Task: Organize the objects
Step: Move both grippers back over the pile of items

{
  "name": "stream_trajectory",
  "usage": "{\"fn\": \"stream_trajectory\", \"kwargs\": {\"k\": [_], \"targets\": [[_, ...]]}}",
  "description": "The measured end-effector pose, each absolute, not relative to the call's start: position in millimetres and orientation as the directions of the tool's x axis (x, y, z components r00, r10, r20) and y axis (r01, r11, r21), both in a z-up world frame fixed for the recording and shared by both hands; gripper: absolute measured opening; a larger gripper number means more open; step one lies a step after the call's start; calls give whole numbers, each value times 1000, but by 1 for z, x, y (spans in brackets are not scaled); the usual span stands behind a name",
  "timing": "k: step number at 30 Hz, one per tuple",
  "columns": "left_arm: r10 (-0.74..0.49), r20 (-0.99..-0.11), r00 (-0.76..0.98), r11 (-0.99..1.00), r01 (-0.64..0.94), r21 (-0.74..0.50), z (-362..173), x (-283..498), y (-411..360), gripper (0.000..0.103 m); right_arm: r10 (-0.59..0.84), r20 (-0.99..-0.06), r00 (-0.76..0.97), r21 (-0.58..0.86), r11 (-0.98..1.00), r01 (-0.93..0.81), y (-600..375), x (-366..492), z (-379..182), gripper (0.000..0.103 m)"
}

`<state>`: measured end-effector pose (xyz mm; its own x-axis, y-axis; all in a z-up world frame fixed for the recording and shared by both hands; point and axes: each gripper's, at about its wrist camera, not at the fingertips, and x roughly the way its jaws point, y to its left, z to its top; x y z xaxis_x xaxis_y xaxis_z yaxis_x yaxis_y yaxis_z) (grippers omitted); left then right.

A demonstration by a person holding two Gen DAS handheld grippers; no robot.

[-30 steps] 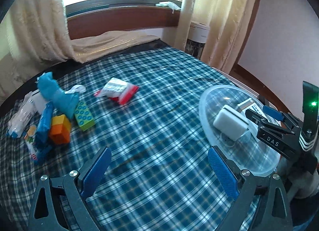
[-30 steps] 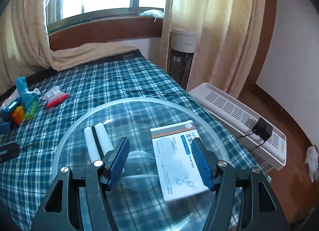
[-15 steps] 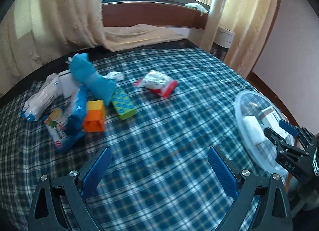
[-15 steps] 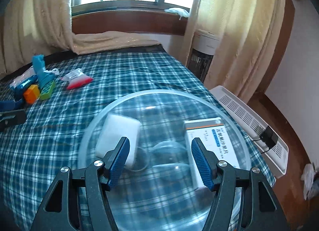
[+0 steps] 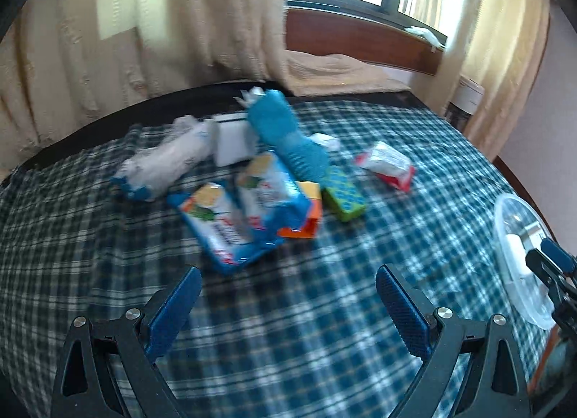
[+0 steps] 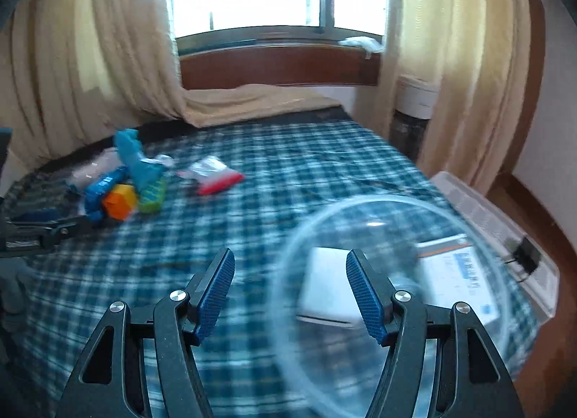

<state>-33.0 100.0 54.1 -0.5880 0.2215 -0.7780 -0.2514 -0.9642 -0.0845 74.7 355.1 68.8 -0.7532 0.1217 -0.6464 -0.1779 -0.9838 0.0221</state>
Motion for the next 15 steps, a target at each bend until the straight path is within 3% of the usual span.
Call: {"fn": "stream_trajectory", "kwargs": {"k": [15], "targets": [[130, -794, -594, -986, -159, -42, 44, -57, 50, 100, -65, -695, -716, 125, -992, -30, 295, 39, 50, 66]]}}
